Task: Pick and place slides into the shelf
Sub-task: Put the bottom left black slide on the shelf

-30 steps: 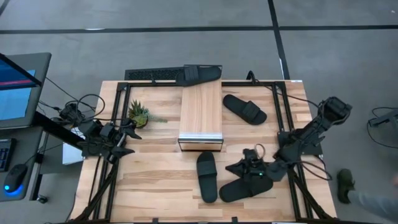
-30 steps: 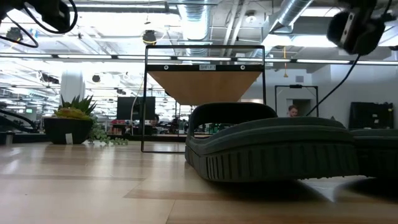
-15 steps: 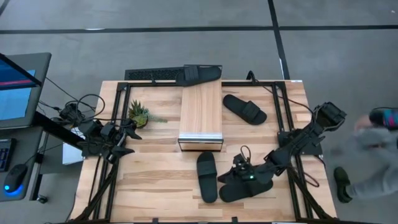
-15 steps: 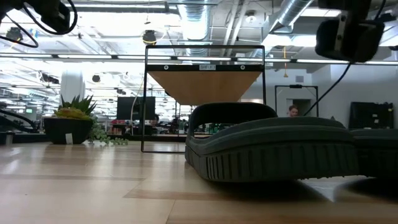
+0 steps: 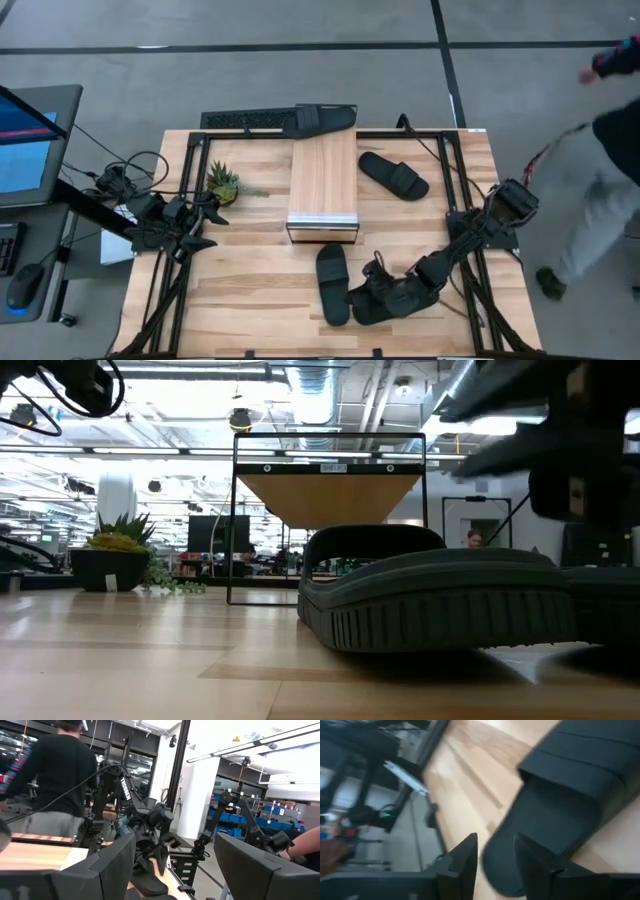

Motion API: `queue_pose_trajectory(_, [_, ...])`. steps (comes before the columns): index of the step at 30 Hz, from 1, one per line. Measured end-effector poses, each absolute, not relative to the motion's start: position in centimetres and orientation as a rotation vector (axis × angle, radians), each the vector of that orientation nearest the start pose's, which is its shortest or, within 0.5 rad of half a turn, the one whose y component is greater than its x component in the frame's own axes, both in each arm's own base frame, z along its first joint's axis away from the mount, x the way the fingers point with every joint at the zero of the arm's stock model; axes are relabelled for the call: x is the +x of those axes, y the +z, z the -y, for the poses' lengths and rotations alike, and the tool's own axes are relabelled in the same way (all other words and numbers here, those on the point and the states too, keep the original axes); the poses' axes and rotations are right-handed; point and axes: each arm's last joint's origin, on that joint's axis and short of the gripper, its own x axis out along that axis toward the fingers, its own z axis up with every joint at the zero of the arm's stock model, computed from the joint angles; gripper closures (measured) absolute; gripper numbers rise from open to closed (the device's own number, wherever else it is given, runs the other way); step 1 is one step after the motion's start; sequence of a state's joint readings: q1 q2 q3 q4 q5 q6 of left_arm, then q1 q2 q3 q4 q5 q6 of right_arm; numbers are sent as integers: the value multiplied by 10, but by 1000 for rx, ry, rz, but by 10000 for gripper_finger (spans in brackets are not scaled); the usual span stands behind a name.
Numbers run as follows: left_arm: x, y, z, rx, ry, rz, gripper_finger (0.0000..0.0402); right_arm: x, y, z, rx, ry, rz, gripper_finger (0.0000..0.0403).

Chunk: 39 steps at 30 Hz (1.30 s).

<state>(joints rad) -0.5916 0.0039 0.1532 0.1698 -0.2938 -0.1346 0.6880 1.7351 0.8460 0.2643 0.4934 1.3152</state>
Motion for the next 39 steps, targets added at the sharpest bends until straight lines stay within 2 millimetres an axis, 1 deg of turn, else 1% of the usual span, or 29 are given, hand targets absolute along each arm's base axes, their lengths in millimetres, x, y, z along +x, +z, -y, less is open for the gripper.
queue_pose_trajectory(6, [71,230,38,-278,-339,261,143,286,139,-200,882,-276,-598,258])
queue_pose_trajectory(10, [71,230,39,-299,-345,257,143,292,135,-195,864,-290,-604,247])
queue_pose_trajectory(12, [71,229,39,-306,-346,249,143,292,133,-193,861,-277,-645,244])
queue_pose_trajectory(15, [72,227,39,-317,-348,225,143,290,139,-191,868,-213,-734,243])
queue_pose_trajectory(17, [72,226,39,-326,-349,209,143,285,142,-188,851,-214,-794,244])
queue_pose_trajectory(20, [72,224,39,-329,-349,196,143,279,149,-186,826,-227,-816,248])
queue_pose_trajectory(25, [72,225,39,-331,-349,201,143,273,159,-179,780,-293,-783,255])
queue_pose_trajectory(29, [72,225,39,-330,-349,201,143,275,161,-176,775,-320,-736,256])
queue_pose_trajectory(39, [72,225,39,-330,-349,201,143,278,160,-169,751,-342,-739,225])
